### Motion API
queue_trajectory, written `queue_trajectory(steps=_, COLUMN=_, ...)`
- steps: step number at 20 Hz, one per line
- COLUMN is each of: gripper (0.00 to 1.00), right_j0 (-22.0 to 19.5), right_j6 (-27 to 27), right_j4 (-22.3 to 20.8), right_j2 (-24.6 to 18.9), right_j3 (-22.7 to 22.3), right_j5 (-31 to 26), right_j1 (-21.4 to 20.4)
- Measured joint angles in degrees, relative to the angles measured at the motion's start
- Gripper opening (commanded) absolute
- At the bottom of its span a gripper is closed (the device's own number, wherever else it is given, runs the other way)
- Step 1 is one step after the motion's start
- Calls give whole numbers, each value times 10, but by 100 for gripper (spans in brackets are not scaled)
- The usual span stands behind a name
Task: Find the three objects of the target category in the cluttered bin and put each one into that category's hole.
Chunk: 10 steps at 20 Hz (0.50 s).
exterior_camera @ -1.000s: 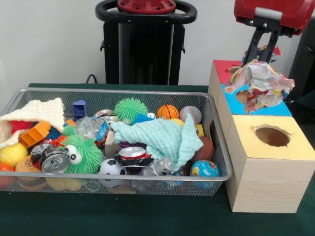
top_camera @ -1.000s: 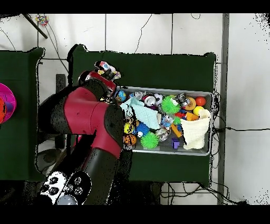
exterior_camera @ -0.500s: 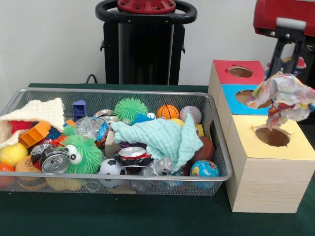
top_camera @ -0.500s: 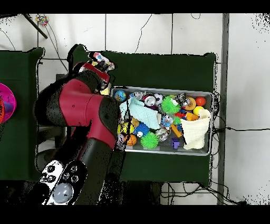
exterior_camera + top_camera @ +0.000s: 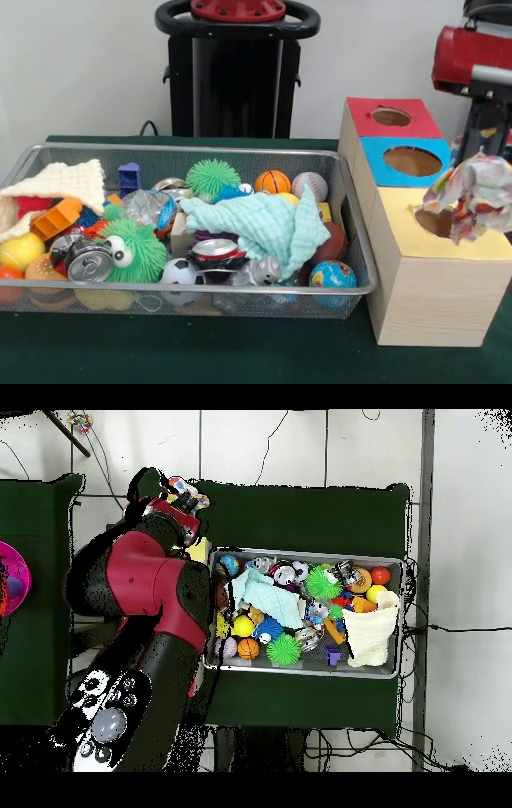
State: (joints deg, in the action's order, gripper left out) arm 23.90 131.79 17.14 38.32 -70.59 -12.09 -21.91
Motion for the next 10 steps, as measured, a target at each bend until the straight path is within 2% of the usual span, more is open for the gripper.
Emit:
queue_trajectory(steps=7, gripper=0, right_j0=6, right_j6=0, right_j4=3, right_j2=47, right_j3=21, right_j5=14, right_j1=61)
queue_trajectory(steps=10, gripper=0, right_j0=5, right_j6=0, right_j4=2, right_j2=52, right_j3=24, right_j5=14, right_j1=71)
